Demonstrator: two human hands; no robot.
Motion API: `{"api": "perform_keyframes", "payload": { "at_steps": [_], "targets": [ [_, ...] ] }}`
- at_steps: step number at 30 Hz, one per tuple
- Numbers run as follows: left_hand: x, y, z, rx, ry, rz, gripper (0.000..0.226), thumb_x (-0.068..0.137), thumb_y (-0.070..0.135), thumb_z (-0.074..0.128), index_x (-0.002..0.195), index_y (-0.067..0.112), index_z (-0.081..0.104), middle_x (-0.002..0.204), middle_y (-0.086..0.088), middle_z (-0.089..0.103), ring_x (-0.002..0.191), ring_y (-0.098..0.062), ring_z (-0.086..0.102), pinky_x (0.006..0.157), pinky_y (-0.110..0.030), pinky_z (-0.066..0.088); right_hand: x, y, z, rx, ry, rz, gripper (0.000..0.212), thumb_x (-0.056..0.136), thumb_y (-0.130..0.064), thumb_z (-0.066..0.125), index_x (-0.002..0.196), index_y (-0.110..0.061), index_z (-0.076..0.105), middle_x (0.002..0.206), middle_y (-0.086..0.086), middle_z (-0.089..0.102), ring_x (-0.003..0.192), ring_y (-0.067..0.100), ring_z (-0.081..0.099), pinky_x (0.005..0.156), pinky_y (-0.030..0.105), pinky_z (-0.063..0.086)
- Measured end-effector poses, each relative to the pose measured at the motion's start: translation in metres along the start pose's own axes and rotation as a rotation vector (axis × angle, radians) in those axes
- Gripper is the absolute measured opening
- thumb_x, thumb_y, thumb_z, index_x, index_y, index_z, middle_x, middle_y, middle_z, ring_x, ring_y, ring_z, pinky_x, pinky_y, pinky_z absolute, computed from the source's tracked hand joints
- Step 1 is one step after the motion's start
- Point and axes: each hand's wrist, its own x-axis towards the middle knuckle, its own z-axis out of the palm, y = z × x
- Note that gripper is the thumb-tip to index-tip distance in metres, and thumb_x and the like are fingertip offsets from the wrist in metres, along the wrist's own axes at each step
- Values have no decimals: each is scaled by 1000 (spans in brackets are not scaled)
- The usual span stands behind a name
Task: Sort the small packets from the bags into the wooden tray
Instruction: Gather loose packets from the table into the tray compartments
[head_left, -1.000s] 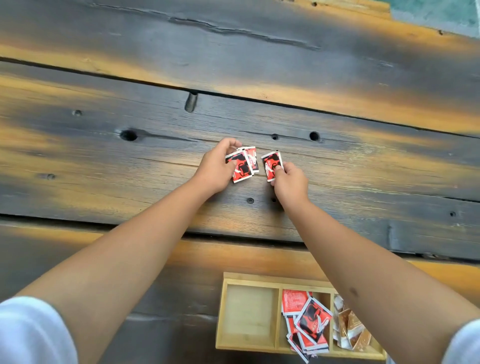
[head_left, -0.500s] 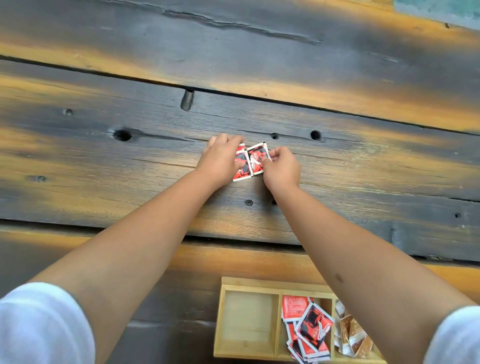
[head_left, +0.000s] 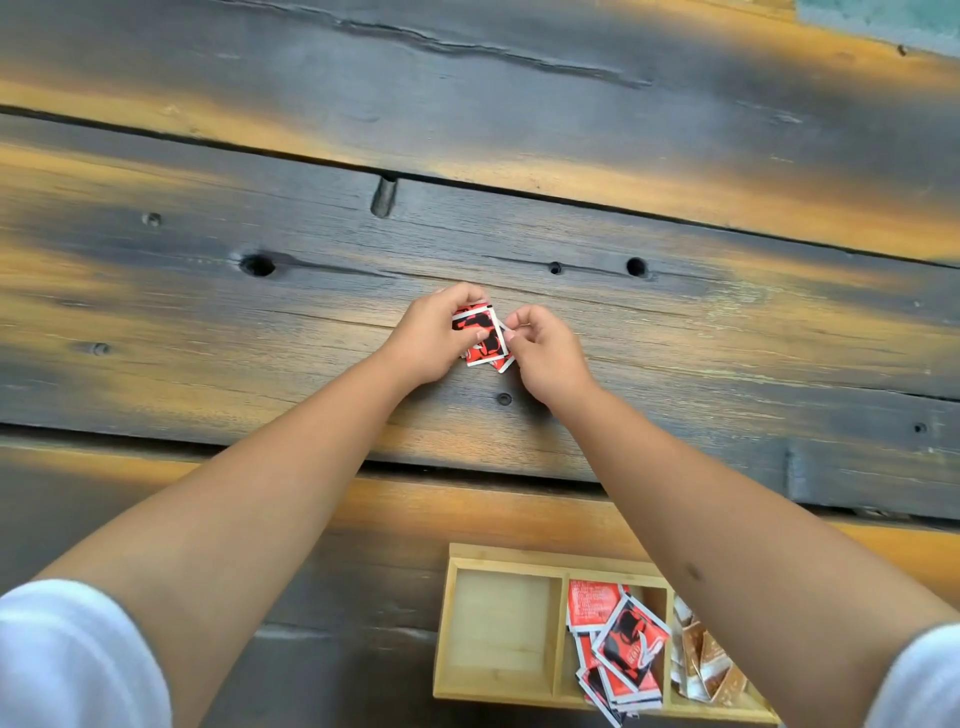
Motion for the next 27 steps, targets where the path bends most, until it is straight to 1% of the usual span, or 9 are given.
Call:
{"api": "perform_keyframes", "payload": {
  "at_steps": [3,6,8,10,12,15,20,23,27],
  "targets": [
    [-9,3,3,-83,-14,-44,37,83,4,71,110,27,58,88,10,62,73,-2,57,71,-19,46,-9,-4,-1,140,-51,-5,24,97,-4,50,87,-24,58,75,-5,63,67,8,58,70,23,46],
    [-19,5,9,-121,-8,-111,35,86,6,69,116,22,61,97,2,66,83,-12,61,81,-27,51,-25,-6,-8,257,-158,-26,17,96,1,53,104,-12,58,82,-1,65,61,-3,61,61,12,45],
    [-32,9,15,-230,-26,-161,24,88,3,64,105,20,65,94,-2,68,84,-15,62,84,-34,51,-39,2,-12,215,-154,-42,23,91,1,62,111,-11,60,86,0,67,66,4,63,66,19,49],
    [-53,19,22,-376,-42,-195,23,91,-2,58,96,19,64,86,0,67,76,-13,60,77,-31,51,-55,10,-15,87,-80,-41,26,86,-5,71,109,-16,63,83,-6,66,72,12,62,74,29,52],
    [-76,31,34,-496,-32,-241,25,92,-5,54,98,18,62,85,0,66,75,-14,60,76,-31,51,-74,18,-19,3,-44,-31,26,83,-12,74,105,-21,67,80,-7,65,74,15,60,80,36,51],
    [-113,48,55,-601,-56,-309,22,95,-1,53,105,16,62,96,-7,66,87,-21,62,86,-40,52,-111,29,-34,-81,-16,-24,28,82,-16,75,109,-18,71,80,-8,65,74,16,61,79,34,50],
    [-170,72,86,-776,-160,-401,26,98,-3,43,100,17,60,93,-8,63,81,-18,60,84,-40,51,-182,49,-58,-22,-56,-3,29,85,-9,71,113,-16,69,83,-14,65,71,3,59,75,30,47],
    [-200,77,99,-769,-248,-404,25,96,-5,43,109,8,60,95,-12,64,79,-18,61,80,-37,51,-218,65,-66,-27,-28,28,33,81,-18,76,113,-21,68,100,-4,72,87,16,69,81,39,57],
    [-233,81,117,-605,-261,-363,22,96,1,46,100,12,64,96,-11,69,83,-21,62,82,-40,50,-257,84,-69,-16,-11,81,32,82,-17,75,112,-22,68,96,-2,71,75,14,68,72,37,61]
  ]
}}
